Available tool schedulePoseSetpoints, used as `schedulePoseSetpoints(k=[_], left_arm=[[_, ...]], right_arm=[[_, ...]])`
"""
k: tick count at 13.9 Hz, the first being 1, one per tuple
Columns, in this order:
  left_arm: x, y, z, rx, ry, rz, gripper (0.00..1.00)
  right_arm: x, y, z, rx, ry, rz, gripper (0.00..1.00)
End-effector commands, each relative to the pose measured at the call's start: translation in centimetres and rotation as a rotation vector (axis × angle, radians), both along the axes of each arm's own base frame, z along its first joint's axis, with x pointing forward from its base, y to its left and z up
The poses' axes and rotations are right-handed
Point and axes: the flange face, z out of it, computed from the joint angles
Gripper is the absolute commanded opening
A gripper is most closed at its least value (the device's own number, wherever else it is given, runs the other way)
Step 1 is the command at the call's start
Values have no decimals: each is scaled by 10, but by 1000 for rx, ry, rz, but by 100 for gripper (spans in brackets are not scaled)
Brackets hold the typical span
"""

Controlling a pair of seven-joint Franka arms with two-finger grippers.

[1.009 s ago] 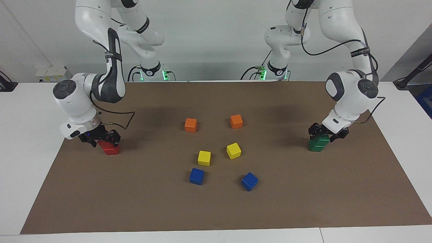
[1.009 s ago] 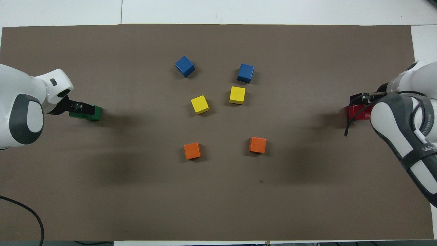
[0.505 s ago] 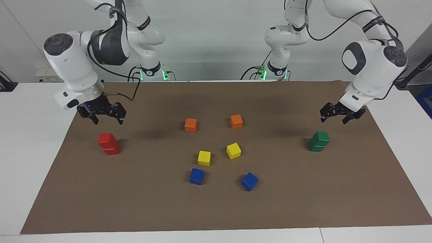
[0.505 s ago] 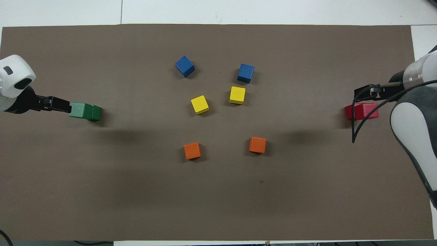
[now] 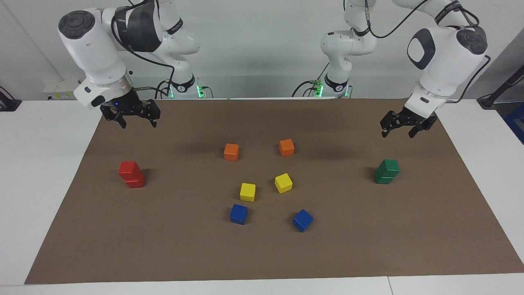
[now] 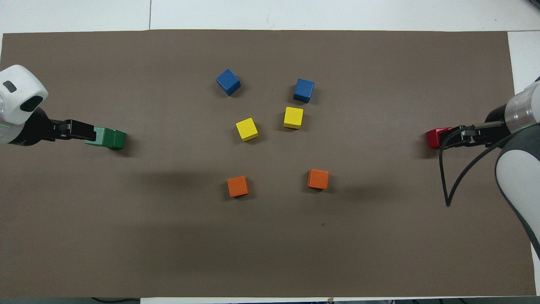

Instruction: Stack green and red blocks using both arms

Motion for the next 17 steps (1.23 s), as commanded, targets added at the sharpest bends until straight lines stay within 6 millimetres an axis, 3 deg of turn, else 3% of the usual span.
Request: schedulePoseSetpoints(k=[1, 8, 12, 14, 15, 17], left_arm=[[-15, 0, 12, -7, -3, 20, 100], [-14, -4, 5, -7, 8, 100, 100], [-12, -15, 36, -5, 8, 74, 100], [-12, -19, 38, 2, 13, 62, 100], [-12, -33, 49, 2, 6, 39, 100], [-13, -34, 59, 35, -2, 21, 100]], right_arm=[[-6, -3, 3, 11, 27, 6, 100], [-4, -7, 11, -1, 40, -5, 100], [-4, -9, 12, -2, 42, -9, 100], [-4, -9, 12, -4, 39, -8, 100], [-4, -8, 12, -4, 39, -6, 100], [-4, -9, 12, -4, 39, -8, 100]])
